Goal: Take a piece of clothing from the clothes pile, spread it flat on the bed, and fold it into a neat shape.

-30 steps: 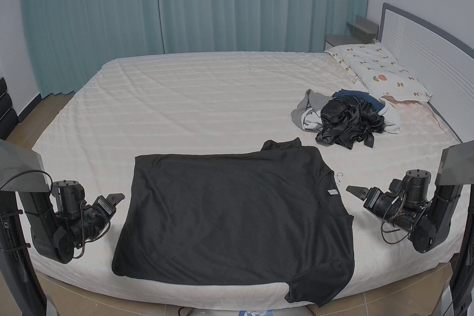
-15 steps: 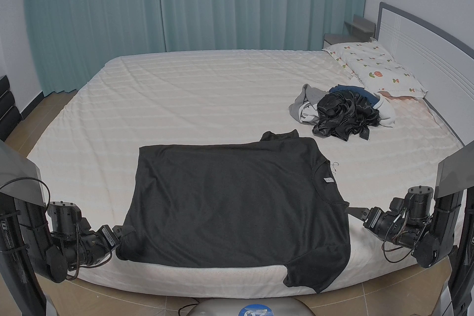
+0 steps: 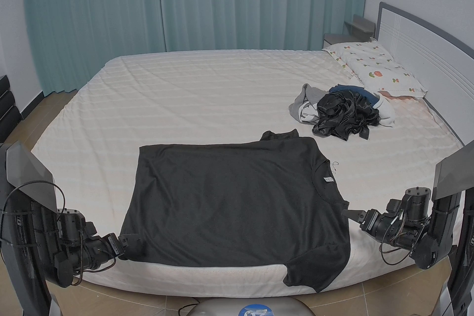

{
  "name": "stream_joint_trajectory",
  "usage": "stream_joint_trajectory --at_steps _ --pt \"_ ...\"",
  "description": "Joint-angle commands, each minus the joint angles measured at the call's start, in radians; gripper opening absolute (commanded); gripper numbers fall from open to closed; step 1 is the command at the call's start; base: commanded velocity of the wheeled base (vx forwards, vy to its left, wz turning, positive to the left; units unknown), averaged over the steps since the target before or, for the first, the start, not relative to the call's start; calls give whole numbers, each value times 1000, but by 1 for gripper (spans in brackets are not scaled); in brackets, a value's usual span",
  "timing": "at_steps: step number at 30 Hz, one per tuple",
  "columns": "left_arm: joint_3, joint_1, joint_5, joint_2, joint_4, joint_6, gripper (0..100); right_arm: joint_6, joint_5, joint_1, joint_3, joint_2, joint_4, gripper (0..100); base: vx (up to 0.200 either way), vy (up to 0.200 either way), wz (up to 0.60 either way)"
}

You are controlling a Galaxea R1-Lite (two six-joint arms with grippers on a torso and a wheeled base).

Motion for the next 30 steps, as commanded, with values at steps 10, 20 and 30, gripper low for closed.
stream_joint_trajectory --at_steps 10,20,30 --pt "13 16 -91 40 -19 34 100 10 0 8 5 0 -12 100 0 0 0" --pt "-36 13 -91 61 -19 52 100 10 0 10 5 1 -12 100 0 0 0" --pt "-11 23 -85 56 -19 51 0 9 0 10 11 5 -10 100 0 0 0"
